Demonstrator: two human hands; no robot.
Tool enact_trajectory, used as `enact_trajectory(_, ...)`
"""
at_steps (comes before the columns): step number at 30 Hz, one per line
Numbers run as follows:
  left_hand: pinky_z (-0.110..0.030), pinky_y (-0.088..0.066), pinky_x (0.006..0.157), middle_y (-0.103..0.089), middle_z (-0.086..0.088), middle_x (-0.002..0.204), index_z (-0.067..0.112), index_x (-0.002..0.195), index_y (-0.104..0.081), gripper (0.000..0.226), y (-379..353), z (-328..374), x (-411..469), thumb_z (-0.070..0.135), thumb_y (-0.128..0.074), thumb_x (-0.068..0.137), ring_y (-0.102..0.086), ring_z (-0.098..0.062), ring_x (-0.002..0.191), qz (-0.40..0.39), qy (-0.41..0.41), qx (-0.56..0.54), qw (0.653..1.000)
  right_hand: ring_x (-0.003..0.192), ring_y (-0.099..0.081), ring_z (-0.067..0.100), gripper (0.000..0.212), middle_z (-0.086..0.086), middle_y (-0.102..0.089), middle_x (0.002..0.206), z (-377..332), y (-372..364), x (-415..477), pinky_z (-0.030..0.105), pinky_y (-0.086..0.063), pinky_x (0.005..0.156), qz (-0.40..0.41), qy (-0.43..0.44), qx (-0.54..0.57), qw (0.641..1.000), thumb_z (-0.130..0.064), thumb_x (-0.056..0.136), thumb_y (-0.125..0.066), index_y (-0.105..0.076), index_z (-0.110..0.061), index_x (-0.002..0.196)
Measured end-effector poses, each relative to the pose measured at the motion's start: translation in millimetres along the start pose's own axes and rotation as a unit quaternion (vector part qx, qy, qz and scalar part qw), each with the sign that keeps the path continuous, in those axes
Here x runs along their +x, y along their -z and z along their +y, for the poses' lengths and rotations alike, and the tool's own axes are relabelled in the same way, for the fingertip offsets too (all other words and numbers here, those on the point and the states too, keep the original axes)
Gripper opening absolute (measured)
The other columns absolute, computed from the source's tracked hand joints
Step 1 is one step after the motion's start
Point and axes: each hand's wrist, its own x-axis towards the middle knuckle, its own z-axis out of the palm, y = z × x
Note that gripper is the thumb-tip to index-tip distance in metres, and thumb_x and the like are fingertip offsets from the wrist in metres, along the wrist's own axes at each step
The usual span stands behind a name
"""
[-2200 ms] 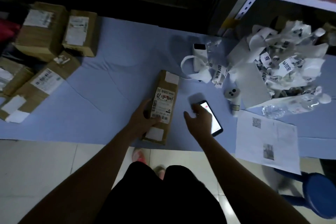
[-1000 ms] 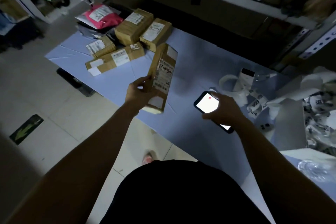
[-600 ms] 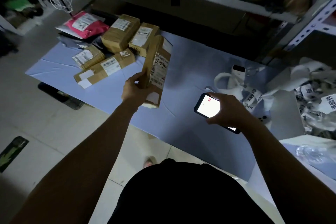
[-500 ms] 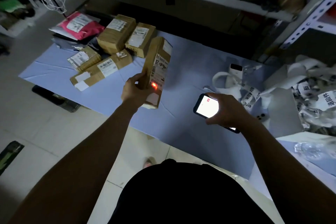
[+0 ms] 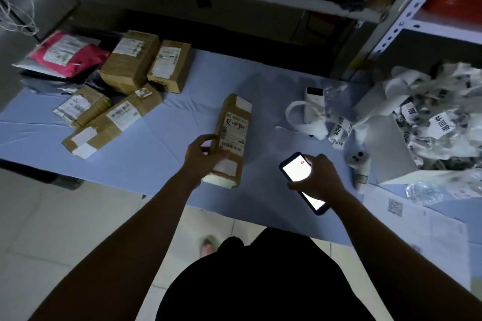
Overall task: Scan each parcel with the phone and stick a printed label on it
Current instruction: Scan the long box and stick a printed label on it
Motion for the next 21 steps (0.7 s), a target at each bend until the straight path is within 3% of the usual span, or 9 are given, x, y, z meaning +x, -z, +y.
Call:
enact_trajectory(2,-0.027,-0.057,0.053,-0.068,-0.005,0.103,0.035,0.116,-0.064,0.056,-17.9,-8.2,-2.4,0.018,-0.091,0.071,-0.07,-0.021,0.088,-0.016,0.006,0.02,1.0,0.095,-0.051,0.022,0.089,0.004,-0.046,0.108,19.9,-16.2,-0.1,0.029,-0.041,0.076,-0.008,-0.053,-0.006,0.999,-0.049,0.06,-0.09,-0.057,-0.016,0.135)
enact_trajectory(8,-0.025,-0.056,0.058,-0.067,-0.003,0.106,0.038,0.125,-0.054,0.058,-53.2,-10.1,7.2,0.022,-0.085,0.078,-0.068,-0.021,0.093,-0.044,0.021,0.069,0.996,0.114,-0.056,0.031,0.098,0.006,-0.049,0.12,58.4,-36.2,9.0,0.039,-0.05,0.086,-0.04,-0.103,-0.017,0.994,-0.051,0.063,-0.086,-0.045,-0.026,0.148)
enact_trajectory(11,-0.035,-0.062,0.071,-0.07,-0.005,0.109,0.033,0.131,-0.054,0.059,-62.0,-10.4,15.9,0.021,-0.083,0.081,-0.069,-0.021,0.096,-0.042,0.022,0.088,0.995,0.116,-0.053,0.032,0.093,0.008,-0.052,0.121,64.3,-35.6,19.6,0.041,-0.052,0.089,-0.041,-0.1,-0.028,0.994,-0.052,0.065,-0.086,-0.045,-0.028,0.146)
enact_trajectory(14,-0.027,-0.059,0.076,-0.069,0.003,0.119,0.027,0.135,-0.056,0.059,-68.6,-8.1,22.8,0.026,-0.083,0.082,-0.067,-0.009,0.104,-0.038,0.019,0.118,0.992,0.119,-0.045,0.03,0.085,0.006,-0.056,0.119,66.5,-32.2,29.8,0.04,-0.046,0.091,-0.031,-0.076,-0.103,0.991,-0.062,0.067,-0.082,-0.05,-0.025,0.136)
enact_trajectory(17,-0.023,-0.052,0.081,-0.069,0.007,0.121,0.026,0.136,-0.058,0.057,-72.7,-6.1,24.6,0.029,-0.081,0.084,-0.064,-0.009,0.11,-0.016,0.025,0.155,0.988,0.12,-0.045,0.029,0.086,0.006,-0.054,0.124,68.0,-25.6,42.6,0.041,-0.044,0.091,-0.02,-0.057,-0.11,0.992,-0.071,0.069,-0.076,-0.05,-0.021,0.133)
enact_trajectory(19,-0.031,-0.054,0.089,-0.07,0.007,0.119,0.026,0.135,-0.058,0.055,-74.0,-4.9,23.2,0.033,-0.079,0.085,-0.064,-0.012,0.11,-0.002,0.027,0.19,0.981,0.121,-0.048,0.031,0.08,0.008,-0.053,0.129,63.6,-17.2,57.6,0.043,-0.047,0.091,0.036,-0.03,-0.035,0.998,-0.061,0.078,-0.076,-0.051,-0.016,0.139)
enact_trajectory(21,-0.039,-0.054,0.096,-0.069,0.004,0.12,0.025,0.136,-0.057,0.055,-75.6,-2.9,19.9,0.035,-0.078,0.086,-0.064,-0.016,0.112,0.011,0.031,0.214,0.976,0.124,-0.049,0.032,0.063,0.012,-0.055,0.135,53.7,-8.9,77.5,0.045,-0.049,0.094,0.108,0.05,0.033,0.992,-0.035,0.088,-0.075,-0.053,-0.012,0.142)
